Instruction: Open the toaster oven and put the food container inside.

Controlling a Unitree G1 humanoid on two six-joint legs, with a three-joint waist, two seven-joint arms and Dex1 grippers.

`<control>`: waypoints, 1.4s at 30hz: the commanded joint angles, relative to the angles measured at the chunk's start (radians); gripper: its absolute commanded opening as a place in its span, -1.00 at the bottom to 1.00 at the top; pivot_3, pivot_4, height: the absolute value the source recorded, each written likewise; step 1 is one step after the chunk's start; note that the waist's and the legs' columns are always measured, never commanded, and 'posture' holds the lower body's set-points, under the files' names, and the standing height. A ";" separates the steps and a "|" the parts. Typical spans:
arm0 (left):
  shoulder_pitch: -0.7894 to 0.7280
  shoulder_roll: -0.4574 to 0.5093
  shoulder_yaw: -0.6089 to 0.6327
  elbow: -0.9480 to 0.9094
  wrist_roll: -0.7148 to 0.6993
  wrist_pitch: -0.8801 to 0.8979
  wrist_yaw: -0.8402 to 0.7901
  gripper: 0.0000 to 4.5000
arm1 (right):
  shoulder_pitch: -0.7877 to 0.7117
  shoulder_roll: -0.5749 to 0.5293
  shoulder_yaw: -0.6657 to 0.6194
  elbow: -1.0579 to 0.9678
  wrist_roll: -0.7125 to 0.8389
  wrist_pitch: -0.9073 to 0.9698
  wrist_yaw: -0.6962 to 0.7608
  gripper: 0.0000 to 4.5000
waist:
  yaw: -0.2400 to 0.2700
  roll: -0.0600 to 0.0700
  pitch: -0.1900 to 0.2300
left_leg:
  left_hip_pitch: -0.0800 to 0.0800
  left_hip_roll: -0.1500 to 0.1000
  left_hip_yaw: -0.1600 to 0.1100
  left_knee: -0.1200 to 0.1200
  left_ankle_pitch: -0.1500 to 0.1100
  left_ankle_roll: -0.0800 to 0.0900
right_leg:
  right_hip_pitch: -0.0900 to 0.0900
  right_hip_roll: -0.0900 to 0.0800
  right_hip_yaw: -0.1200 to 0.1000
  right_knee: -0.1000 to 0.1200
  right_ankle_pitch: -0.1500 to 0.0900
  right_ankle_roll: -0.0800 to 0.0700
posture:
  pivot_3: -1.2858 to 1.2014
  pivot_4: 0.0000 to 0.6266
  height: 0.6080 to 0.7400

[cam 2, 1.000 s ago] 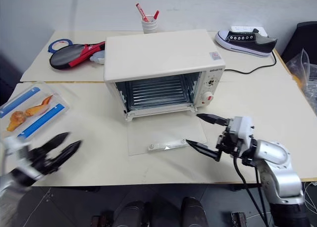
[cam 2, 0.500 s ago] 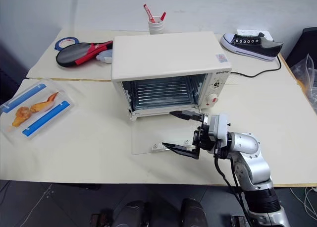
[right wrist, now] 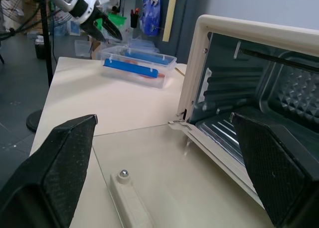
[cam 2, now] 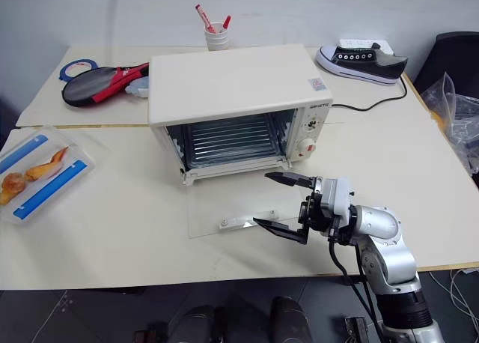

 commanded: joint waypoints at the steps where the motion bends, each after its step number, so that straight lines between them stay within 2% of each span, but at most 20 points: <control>1: -0.098 0.030 -0.057 0.113 0.098 -0.026 -0.005 0.99 | 0.003 0.004 -0.008 -0.045 0.001 -0.015 -0.016 1.00 | -0.003 -0.001 0.000 | 0.000 0.001 0.002 0.000 0.000 0.000 | -0.001 0.000 0.000 0.001 0.000 0.000 | 0.03 -0.52 1.00; 6: -0.204 0.035 -0.159 0.237 0.221 -0.052 -0.037 0.99 | 0.021 0.000 -0.013 -0.056 0.000 -0.014 -0.029 1.00 | -0.001 -0.001 0.000 | 0.004 0.001 0.006 0.001 0.000 -0.001 | -0.003 0.000 0.002 0.007 0.000 0.000 | 0.03 -0.52 1.00; 7: -0.219 0.038 -0.164 0.254 0.234 -0.056 -0.045 0.82 | 0.025 0.000 -0.014 -0.059 0.000 -0.015 -0.032 1.00 | -0.001 -0.002 -0.001 | 0.003 0.001 0.007 0.001 0.000 -0.001 | -0.004 0.000 0.002 0.007 0.000 0.000 | 0.03 -0.52 1.00; 8: -0.229 0.044 -0.175 0.263 0.248 -0.061 -0.062 0.75 | 0.029 -0.001 -0.016 -0.061 0.001 -0.014 -0.035 1.00 | -0.001 -0.005 -0.001 | 0.003 0.002 0.008 0.001 0.000 -0.001 | -0.006 0.000 0.002 0.008 0.000 0.000 | 0.03 -0.52 1.00; 11: -0.257 0.059 -0.194 0.282 0.282 -0.060 -0.094 0.37 | 0.040 -0.003 -0.018 -0.068 0.003 -0.016 -0.040 1.00 | 0.000 -0.010 -0.001 | -0.001 0.002 0.012 0.002 0.000 -0.001 | -0.013 -0.001 0.002 0.013 0.000 0.000 | 0.03 -0.52 1.00; 14: -0.268 0.061 -0.205 0.298 0.312 -0.053 -0.125 0.37 | 0.049 -0.002 -0.016 -0.070 0.002 -0.019 -0.041 1.00 | 0.000 -0.010 -0.001 | -0.001 0.002 0.014 0.002 0.000 -0.001 | -0.014 -0.002 0.002 0.013 0.000 0.000 | 0.03 -0.52 1.00; 16: -0.268 0.055 -0.208 0.309 0.330 -0.056 -0.141 0.22 | 0.049 -0.001 -0.014 -0.069 0.001 -0.020 -0.041 1.00 | 0.000 -0.010 -0.001 | -0.001 0.001 0.015 0.002 0.000 0.000 | -0.014 -0.002 0.002 0.013 0.000 0.000 | 0.03 -0.52 1.00; 17: -0.267 0.053 -0.211 0.310 0.343 -0.061 -0.145 0.14 | 0.046 0.000 -0.013 -0.067 0.001 -0.020 -0.040 1.00 | 0.000 -0.010 -0.001 | -0.001 0.002 0.015 0.002 0.000 0.000 | -0.014 -0.002 0.002 0.013 0.000 0.000 | 0.03 -0.52 1.00; 19: -0.269 0.052 -0.208 0.311 0.357 -0.062 -0.152 -0.19 | 0.042 0.001 -0.012 -0.063 0.000 -0.021 -0.039 1.00 | -0.001 -0.010 -0.001 | 0.000 0.002 0.015 0.002 0.000 0.000 | -0.015 -0.002 0.002 0.013 0.000 0.000 | 0.03 -0.52 1.00; 23: -0.266 0.061 -0.191 0.304 0.375 -0.066 -0.167 -0.71 | 0.043 -0.004 -0.012 -0.058 0.001 -0.021 -0.031 1.00 | -0.001 -0.011 -0.001 | 0.000 0.002 0.015 0.002 0.000 0.000 | -0.015 -0.002 0.002 0.014 0.000 0.000 | 0.03 -0.52 1.00; 25: -0.264 0.071 -0.170 0.289 0.373 -0.088 -0.186 -0.89 | 0.044 -0.009 -0.014 -0.054 -0.002 -0.021 -0.027 1.00 | -0.001 -0.011 -0.001 | 0.000 0.002 0.016 0.002 0.000 0.000 | -0.015 -0.003 0.002 0.014 0.000 0.000 | 0.03 -0.52 1.00; 30: -0.193 0.191 -0.164 0.180 0.365 -0.047 -0.386 -0.94 | 0.060 -0.034 -0.037 -0.052 0.002 -0.015 -0.018 1.00 | -0.003 -0.021 0.001 | -0.001 0.003 0.017 0.002 0.000 0.000 | -0.017 -0.002 0.001 0.015 0.000 0.000 | 0.03 -0.52 1.00; 34: -0.055 0.234 -0.156 -0.008 0.339 0.054 -0.536 -0.94 | 0.067 -0.063 -0.055 -0.036 -0.002 -0.016 -0.014 1.00 | -0.001 -0.020 0.002 | -0.001 0.001 0.018 0.003 -0.002 0.001 | -0.017 -0.004 0.001 0.014 0.000 -0.001 | 0.03 -0.52 1.00; 39: 0.072 0.175 -0.091 -0.410 0.252 0.295 -0.578 -0.94 | 0.085 -0.087 -0.091 -0.002 -0.014 -0.025 -0.015 1.00 | 0.011 -0.017 0.004 | -0.001 0.001 0.018 0.006 -0.002 0.001 | -0.016 -0.005 0.002 0.015 0.000 -0.001 | 0.03 -0.52 1.00; 42: 0.018 0.057 -0.082 -0.689 0.134 0.483 -0.516 -0.94 | 0.097 -0.090 -0.118 0.021 -0.012 -0.041 -0.017 1.00 | 0.017 -0.016 0.004 | -0.001 0.002 0.017 0.008 -0.002 0.001 | -0.015 -0.004 0.003 0.015 0.000 -0.001 | 0.03 -0.52 1.00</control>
